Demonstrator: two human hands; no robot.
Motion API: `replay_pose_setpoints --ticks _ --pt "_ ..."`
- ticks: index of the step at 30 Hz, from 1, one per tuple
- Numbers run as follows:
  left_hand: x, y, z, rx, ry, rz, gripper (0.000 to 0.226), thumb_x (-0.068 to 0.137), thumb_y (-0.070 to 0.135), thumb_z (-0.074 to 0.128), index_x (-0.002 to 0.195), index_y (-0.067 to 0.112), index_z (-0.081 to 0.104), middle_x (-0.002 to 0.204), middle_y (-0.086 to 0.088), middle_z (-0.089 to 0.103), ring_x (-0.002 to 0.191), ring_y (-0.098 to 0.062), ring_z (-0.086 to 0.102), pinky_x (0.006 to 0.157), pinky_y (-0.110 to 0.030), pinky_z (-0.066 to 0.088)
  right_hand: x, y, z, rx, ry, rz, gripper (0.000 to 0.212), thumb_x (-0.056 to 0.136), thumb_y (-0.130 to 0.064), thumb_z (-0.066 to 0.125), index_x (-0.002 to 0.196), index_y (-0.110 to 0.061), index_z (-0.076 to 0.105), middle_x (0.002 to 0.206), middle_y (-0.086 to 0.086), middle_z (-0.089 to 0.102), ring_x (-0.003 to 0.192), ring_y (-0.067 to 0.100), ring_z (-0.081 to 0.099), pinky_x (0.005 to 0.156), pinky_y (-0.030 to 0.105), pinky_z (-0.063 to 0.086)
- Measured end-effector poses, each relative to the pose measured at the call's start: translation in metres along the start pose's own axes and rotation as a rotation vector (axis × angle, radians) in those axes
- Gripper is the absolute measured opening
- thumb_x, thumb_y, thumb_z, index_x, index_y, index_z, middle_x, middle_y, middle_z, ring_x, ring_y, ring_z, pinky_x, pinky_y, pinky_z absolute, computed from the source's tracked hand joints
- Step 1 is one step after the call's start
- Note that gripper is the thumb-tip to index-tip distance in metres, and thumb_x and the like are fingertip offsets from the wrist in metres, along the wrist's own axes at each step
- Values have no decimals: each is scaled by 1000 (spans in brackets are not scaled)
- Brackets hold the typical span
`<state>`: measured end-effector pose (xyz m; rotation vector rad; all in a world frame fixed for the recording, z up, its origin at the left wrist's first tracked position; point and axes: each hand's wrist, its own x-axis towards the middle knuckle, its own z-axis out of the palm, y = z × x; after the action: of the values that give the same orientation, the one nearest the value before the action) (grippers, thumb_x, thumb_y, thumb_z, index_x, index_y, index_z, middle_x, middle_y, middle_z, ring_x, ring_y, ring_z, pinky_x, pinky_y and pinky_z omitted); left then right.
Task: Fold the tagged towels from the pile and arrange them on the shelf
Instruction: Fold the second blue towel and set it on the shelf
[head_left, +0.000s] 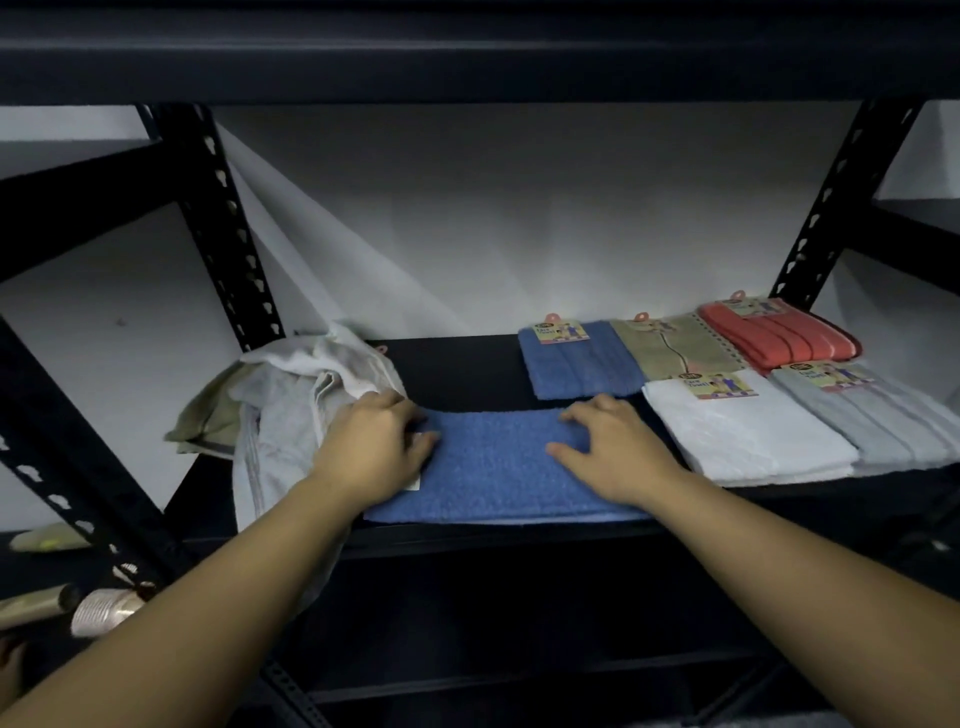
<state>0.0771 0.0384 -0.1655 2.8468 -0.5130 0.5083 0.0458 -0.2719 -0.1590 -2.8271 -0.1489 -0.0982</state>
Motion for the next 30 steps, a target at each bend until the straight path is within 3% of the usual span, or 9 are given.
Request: replay_pose_setpoints --ticks 5,8,11,14,17,19,24,27,30 --pt "-5 3 8 4 -278 15 94 86 77 20 152 16 49 158 -8 46 144 -27 41 122 -39 28 1 4 16 -30 -142 16 75 98 -73 38 161 -34 31 172 3 19 156 26 21 127 41 19" --pt "1 3 10 10 -302 36 77 101 66 28 159 16 36 166 -8 33 154 -24 26 126 -42 15 7 11 13 39 -117 12 71 99 -68 45 160 -33 36 171 0 22 157 21 21 128 38 18" --pt "8 6 11 83 -352 42 67 108 53 30 161 13 29 169 -10 25 157 -26 16 127 -49 8 7 11 10 182 -27 10 63 99 -56 58 152 -23 50 160 1 44 148 20 39 120 30 28" --pt "12 17 12 69 -265 89 54 105 38 45 151 10 46 158 -14 42 151 -33 30 123 -47 21 2 15 0 334 73 20 44 99 -39 67 137 -18 63 139 -2 64 129 16 57 106 23 38" --pt "15 49 8 -145 -143 207 36 92 22 62 126 13 68 121 -9 66 117 -31 59 100 -40 47 -12 25 -15 365 179 20 25 97 -25 71 121 -17 72 116 -7 72 111 10 64 96 17 42" --pt "18 78 9 -259 -149 276 29 91 33 68 115 18 71 110 -2 67 106 -24 61 93 -37 51 -24 34 -25 341 245 36 16 96 -21 72 111 -18 75 105 -8 73 100 9 64 90 21 45" --pt "34 143 29 -328 -328 364 61 77 75 70 118 30 66 114 9 60 109 -11 52 93 -32 45 -53 61 -34 289 321 114 7 91 -18 73 97 -19 77 92 -5 74 90 13 66 82 24 50" --pt "51 156 38 -386 -366 345 31 84 55 76 100 29 70 102 9 62 97 -12 58 90 -38 50 -69 73 -31 314 291 131 3 91 -20 75 93 -20 76 93 -5 73 90 5 65 76 3 41" --pt "63 154 39 -499 -347 272 16 93 34 73 82 22 71 85 9 71 80 -9 65 79 -37 56 -77 79 -25 351 255 136 1 90 -23 77 90 -23 76 91 -11 73 91 -1 63 76 7 42"
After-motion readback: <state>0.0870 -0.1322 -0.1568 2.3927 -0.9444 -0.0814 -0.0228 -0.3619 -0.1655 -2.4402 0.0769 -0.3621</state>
